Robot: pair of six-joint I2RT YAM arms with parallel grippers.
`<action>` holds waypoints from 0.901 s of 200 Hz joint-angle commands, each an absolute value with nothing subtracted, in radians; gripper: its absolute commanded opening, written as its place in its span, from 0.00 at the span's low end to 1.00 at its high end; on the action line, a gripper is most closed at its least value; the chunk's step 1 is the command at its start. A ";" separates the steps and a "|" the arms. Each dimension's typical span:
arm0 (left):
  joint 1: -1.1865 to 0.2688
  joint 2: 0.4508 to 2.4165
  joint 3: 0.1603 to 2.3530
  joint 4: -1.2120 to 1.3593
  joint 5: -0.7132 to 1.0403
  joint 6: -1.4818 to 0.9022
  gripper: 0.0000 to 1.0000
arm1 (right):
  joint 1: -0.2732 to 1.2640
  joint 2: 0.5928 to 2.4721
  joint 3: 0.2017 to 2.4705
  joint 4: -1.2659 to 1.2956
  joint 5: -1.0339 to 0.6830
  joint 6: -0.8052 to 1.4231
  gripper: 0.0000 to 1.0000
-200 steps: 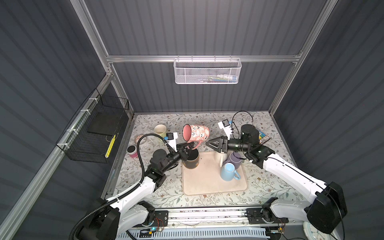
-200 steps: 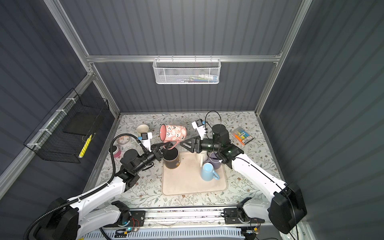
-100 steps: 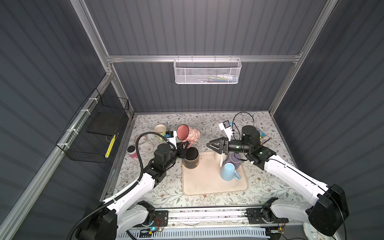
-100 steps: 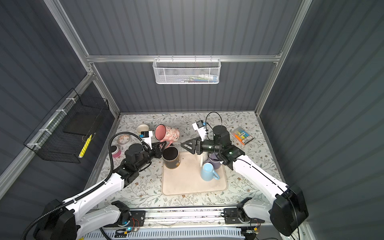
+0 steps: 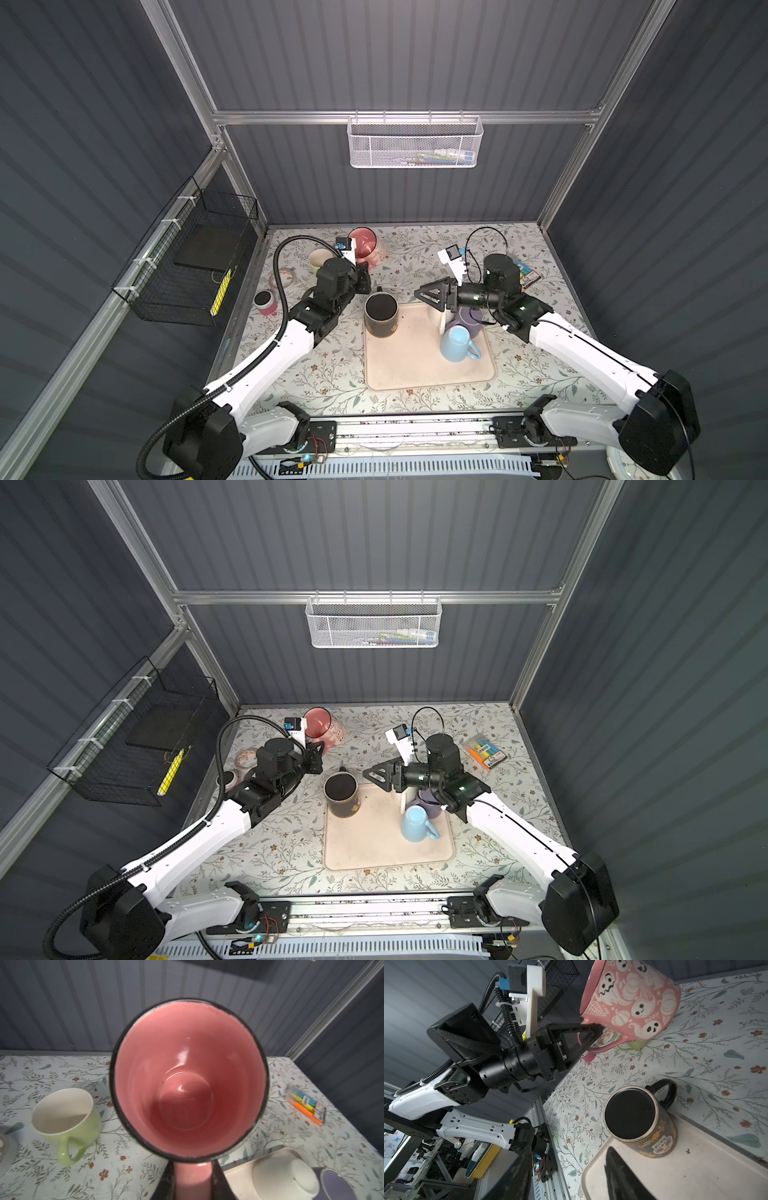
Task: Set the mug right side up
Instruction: 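Pull the pink mug upright with the left gripper while the right gripper withdraws, then lower the upright pink mug beside the light green mug with the left gripper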
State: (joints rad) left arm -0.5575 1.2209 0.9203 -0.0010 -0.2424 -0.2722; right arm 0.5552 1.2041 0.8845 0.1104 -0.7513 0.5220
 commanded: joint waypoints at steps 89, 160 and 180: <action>-0.536 1.444 1.142 -0.076 -0.476 -0.158 0.00 | 0.559 1.149 0.795 0.165 -0.779 0.502 0.57; -0.483 1.516 1.117 -0.004 -0.468 -0.185 0.00 | 0.560 1.166 0.777 0.191 -0.799 0.497 0.57; -0.466 1.532 1.105 0.021 -0.463 -0.195 0.00 | 0.558 1.169 0.770 0.195 -0.802 0.494 0.57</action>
